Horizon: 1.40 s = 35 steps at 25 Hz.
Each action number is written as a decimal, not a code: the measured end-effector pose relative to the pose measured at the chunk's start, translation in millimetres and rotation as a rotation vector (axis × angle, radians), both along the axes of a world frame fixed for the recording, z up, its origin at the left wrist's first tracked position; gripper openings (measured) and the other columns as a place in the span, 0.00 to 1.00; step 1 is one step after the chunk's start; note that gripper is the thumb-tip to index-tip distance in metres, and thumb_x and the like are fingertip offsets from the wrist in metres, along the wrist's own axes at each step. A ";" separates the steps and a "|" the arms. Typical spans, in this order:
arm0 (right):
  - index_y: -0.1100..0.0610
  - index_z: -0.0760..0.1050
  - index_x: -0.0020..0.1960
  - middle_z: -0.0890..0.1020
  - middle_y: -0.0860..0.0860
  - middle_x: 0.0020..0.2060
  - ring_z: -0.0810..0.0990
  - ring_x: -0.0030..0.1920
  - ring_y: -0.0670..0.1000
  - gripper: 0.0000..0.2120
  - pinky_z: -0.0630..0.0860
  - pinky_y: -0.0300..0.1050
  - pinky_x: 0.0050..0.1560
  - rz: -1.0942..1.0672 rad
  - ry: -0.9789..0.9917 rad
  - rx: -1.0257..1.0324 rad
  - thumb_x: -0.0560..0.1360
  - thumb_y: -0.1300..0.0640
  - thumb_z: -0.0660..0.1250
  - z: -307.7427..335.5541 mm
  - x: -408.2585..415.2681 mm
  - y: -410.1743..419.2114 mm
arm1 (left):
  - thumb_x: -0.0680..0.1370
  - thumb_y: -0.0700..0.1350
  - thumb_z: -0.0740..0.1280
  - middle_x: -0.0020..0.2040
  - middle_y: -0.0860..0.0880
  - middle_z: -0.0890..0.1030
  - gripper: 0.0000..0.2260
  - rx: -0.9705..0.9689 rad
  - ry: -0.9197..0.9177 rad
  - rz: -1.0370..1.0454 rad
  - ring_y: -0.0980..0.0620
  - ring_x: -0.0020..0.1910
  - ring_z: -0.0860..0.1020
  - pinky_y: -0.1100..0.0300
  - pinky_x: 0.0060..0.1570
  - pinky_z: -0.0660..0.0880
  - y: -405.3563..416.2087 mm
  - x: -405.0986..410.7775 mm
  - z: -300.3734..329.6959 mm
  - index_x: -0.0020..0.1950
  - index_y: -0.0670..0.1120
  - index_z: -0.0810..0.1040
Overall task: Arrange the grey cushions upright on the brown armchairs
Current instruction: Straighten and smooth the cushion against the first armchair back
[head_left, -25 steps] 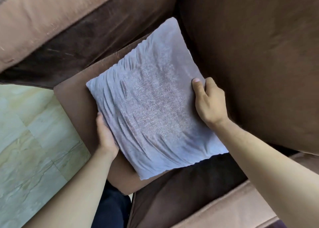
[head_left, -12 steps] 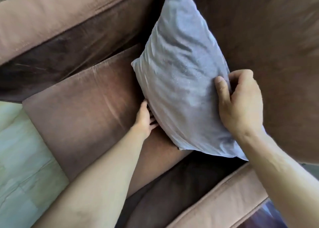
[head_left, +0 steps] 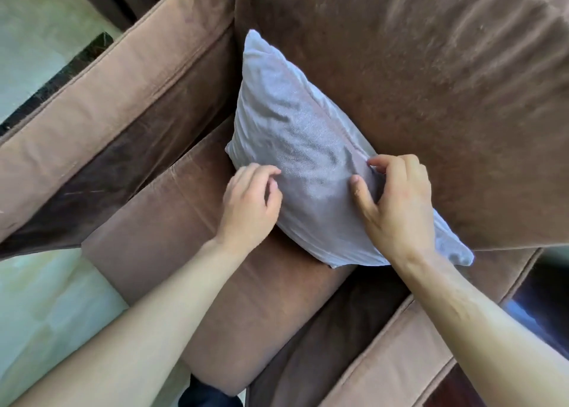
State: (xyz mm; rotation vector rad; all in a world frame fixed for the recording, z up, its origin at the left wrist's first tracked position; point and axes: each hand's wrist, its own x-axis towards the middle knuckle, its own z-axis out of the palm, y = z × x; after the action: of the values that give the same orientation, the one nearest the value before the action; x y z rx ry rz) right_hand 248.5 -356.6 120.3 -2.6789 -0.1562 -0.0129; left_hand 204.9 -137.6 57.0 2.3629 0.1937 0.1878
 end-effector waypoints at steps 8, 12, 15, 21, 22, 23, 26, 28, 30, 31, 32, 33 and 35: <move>0.57 0.80 0.56 0.79 0.55 0.50 0.75 0.50 0.59 0.12 0.72 0.55 0.56 -0.105 0.030 -0.004 0.77 0.51 0.71 -1.8 -27.4 -58.1 | 0.75 0.36 0.62 0.48 0.43 0.83 0.13 0.398 -0.298 -0.763 0.39 0.51 0.81 0.47 0.54 0.75 -42.6 101.0 52.9 0.52 0.41 0.85; 0.57 0.81 0.50 0.80 0.53 0.44 0.76 0.47 0.57 0.05 0.72 0.47 0.52 -0.099 0.015 0.106 0.78 0.55 0.71 -8.2 -26.4 -66.9 | 0.76 0.38 0.65 0.45 0.40 0.81 0.07 0.714 -0.249 -0.956 0.38 0.46 0.79 0.44 0.47 0.77 -26.6 123.7 50.1 0.48 0.38 0.83; 0.59 0.81 0.47 0.80 0.52 0.43 0.77 0.45 0.54 0.04 0.68 0.38 0.50 -0.135 -0.057 0.196 0.79 0.59 0.70 -1.8 -25.9 -62.7 | 0.75 0.36 0.66 0.40 0.39 0.78 0.04 0.761 -0.249 -1.048 0.38 0.40 0.77 0.45 0.40 0.77 -27.4 129.8 64.0 0.42 0.37 0.79; 0.58 0.81 0.48 0.80 0.51 0.43 0.77 0.44 0.54 0.06 0.70 0.40 0.50 -0.112 -0.049 0.208 0.80 0.55 0.70 0.3 -35.0 -71.4 | 0.73 0.33 0.62 0.36 0.40 0.77 0.04 0.664 -0.376 -1.059 0.40 0.34 0.75 0.44 0.34 0.76 -30.1 143.7 87.7 0.40 0.38 0.76; 0.57 0.81 0.49 0.79 0.51 0.43 0.76 0.45 0.54 0.08 0.72 0.44 0.50 -0.101 -0.019 0.179 0.80 0.52 0.70 -1.1 -34.8 -74.5 | 0.73 0.34 0.61 0.36 0.39 0.77 0.05 0.686 -0.370 -1.063 0.40 0.35 0.75 0.44 0.34 0.76 -33.2 143.2 85.7 0.40 0.38 0.76; 0.56 0.81 0.50 0.79 0.51 0.43 0.76 0.45 0.55 0.11 0.72 0.48 0.50 -0.101 0.000 0.127 0.79 0.48 0.70 -2.9 -34.4 -77.7 | 0.74 0.35 0.61 0.38 0.39 0.78 0.05 0.706 -0.341 -1.063 0.39 0.36 0.77 0.43 0.36 0.77 -35.2 143.7 83.7 0.42 0.37 0.77; 0.54 0.81 0.51 0.79 0.52 0.45 0.75 0.48 0.57 0.18 0.70 0.54 0.50 -0.216 0.036 -0.029 0.78 0.39 0.66 -4.7 -38.2 -90.6 | 0.78 0.41 0.60 0.52 0.38 0.83 0.13 0.718 -0.190 -1.043 0.36 0.51 0.81 0.39 0.54 0.78 -22.6 149.7 81.5 0.54 0.36 0.81; 0.54 0.79 0.51 0.78 0.52 0.46 0.75 0.49 0.58 0.19 0.68 0.50 0.53 -0.273 0.068 0.035 0.82 0.41 0.59 -5.9 -44.6 -104.0 | 0.76 0.41 0.58 0.60 0.37 0.81 0.19 0.752 -0.125 -0.949 0.35 0.59 0.78 0.40 0.64 0.73 3.1 156.6 85.4 0.62 0.35 0.79; 0.55 0.78 0.52 0.78 0.51 0.47 0.75 0.50 0.55 0.17 0.68 0.46 0.55 -0.263 0.099 0.176 0.84 0.46 0.55 -9.7 -53.5 -117.0 | 0.72 0.37 0.61 0.62 0.33 0.80 0.23 0.801 -0.045 -0.754 0.32 0.62 0.77 0.37 0.65 0.71 31.8 162.2 90.4 0.66 0.33 0.77; 0.56 0.78 0.53 0.78 0.50 0.47 0.75 0.50 0.53 0.15 0.69 0.42 0.55 -0.266 0.110 0.246 0.84 0.48 0.57 -9.6 -58.1 -119.9 | 0.71 0.33 0.64 0.61 0.32 0.80 0.23 0.834 0.004 -0.657 0.30 0.60 0.78 0.36 0.63 0.72 43.6 163.7 92.3 0.65 0.32 0.77; 0.56 0.78 0.52 0.77 0.49 0.46 0.75 0.49 0.50 0.13 0.69 0.36 0.54 -0.280 0.122 0.298 0.84 0.49 0.60 -7.8 -63.5 -120.6 | 0.69 0.30 0.66 0.58 0.31 0.81 0.22 0.874 0.052 -0.596 0.28 0.57 0.78 0.35 0.59 0.75 50.9 164.7 91.5 0.64 0.32 0.78; 0.56 0.79 0.52 0.78 0.48 0.46 0.76 0.48 0.48 0.11 0.68 0.30 0.52 -0.296 0.134 0.331 0.83 0.50 0.63 -5.9 -67.6 -119.2 | 0.69 0.29 0.67 0.54 0.31 0.81 0.20 0.902 0.092 -0.565 0.28 0.53 0.79 0.35 0.55 0.76 54.9 165.6 89.8 0.61 0.33 0.80; 0.56 0.80 0.53 0.79 0.48 0.46 0.77 0.47 0.46 0.10 0.66 0.25 0.50 -0.285 0.154 0.370 0.78 0.50 0.68 -3.5 -73.2 -113.7 | 0.70 0.29 0.66 0.48 0.33 0.82 0.13 0.915 0.129 -0.531 0.30 0.47 0.78 0.37 0.47 0.77 56.2 167.1 89.8 0.54 0.34 0.81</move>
State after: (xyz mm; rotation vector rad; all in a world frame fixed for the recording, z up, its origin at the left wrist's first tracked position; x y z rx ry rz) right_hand 175.3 -470.2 116.8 -2.2998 0.2538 0.0684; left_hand 372.0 -81.4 146.7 3.2196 -0.5815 -0.1806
